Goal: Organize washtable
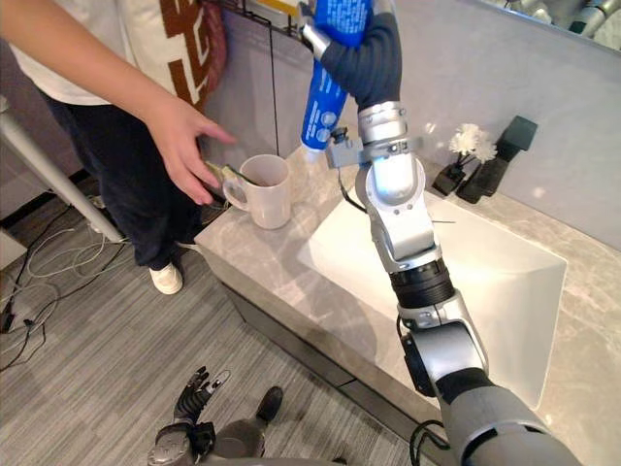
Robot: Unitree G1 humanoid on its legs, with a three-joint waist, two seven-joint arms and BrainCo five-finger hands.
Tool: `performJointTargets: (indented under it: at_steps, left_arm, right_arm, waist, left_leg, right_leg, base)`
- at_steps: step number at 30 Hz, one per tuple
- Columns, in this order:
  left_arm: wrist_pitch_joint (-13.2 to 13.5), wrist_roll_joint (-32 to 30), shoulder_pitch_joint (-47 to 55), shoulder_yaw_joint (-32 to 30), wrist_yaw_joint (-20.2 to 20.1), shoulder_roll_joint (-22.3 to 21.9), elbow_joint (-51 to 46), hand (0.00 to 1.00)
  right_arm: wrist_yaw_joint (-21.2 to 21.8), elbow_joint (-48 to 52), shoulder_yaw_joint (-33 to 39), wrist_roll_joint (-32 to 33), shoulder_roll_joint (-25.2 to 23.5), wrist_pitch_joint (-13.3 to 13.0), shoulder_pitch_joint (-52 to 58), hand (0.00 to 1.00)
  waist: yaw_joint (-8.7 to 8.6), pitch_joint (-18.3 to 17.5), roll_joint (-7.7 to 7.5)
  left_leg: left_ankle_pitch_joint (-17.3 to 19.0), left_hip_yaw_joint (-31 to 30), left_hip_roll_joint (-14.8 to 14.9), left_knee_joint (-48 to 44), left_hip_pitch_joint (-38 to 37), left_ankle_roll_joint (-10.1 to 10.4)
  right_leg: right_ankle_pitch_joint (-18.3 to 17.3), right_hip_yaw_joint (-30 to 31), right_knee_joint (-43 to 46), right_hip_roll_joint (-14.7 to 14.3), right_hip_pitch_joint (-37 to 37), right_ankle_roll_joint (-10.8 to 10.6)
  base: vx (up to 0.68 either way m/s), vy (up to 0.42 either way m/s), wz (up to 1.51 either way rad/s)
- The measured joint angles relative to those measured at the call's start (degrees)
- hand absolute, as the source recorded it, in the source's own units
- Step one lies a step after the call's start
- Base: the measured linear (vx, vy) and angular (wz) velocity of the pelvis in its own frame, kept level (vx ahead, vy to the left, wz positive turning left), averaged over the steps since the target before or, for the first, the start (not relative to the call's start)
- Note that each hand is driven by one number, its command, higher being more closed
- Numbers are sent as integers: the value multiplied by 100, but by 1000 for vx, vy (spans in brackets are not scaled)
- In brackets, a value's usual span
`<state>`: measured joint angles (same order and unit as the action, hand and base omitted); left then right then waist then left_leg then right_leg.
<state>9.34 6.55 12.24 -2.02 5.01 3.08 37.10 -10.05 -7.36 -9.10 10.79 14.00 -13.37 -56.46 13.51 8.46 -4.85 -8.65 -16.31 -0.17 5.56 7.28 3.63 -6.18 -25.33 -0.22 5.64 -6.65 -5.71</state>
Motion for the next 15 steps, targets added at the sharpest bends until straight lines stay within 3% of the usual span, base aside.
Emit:
performJointTargets:
  at_steps: [12,15]
  left_arm:
    - [0,16,-127,34,10,-3,-133,0]
    - [-2,58,-179,80,13,-2,-171,0]
  right_arm:
    - [-50,-660,-12,3,-3,64,-216,100]
    - [-128,-893,-12,1,-8,114,-236,100]
  waist:
    - [188,309,26]
    - [310,385,26]
  left_leg:
    - [-31,-250,-40,-4,214,37]
    - [-38,-268,-33,-5,262,48]
  right_leg:
    - [-99,-272,41,-22,102,-7]
    - [-133,-294,67,-33,147,8]
  base:
    - [-6,-17,12]
    - [0,-15,5]
